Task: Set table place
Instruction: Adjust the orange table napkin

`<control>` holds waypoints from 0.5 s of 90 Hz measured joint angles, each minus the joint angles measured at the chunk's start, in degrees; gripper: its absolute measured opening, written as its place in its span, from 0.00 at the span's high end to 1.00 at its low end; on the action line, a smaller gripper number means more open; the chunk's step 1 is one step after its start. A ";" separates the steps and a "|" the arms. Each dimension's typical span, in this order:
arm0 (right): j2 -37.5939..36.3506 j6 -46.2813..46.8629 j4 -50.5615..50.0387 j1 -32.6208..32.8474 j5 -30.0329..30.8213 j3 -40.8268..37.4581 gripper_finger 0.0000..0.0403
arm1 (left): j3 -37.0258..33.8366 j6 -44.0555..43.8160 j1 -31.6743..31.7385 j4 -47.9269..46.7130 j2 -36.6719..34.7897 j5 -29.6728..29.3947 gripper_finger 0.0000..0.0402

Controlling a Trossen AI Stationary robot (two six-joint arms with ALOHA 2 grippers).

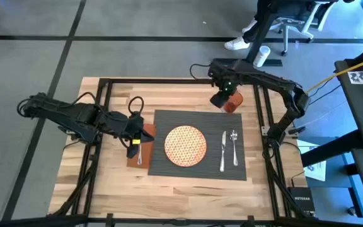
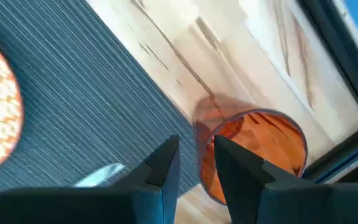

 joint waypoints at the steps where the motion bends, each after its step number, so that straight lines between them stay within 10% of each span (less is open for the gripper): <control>1: 0.00 0.11 -0.12 0.19 -0.12 0.30 0.78 | 0.01 0.11 -0.01 0.00 0.00 0.00 1.00; 45: -0.04 1.16 9.05 19.53 -5.77 4.99 0.90 | 0.00 2.60 -0.02 -3.33 -3.88 -1.94 1.00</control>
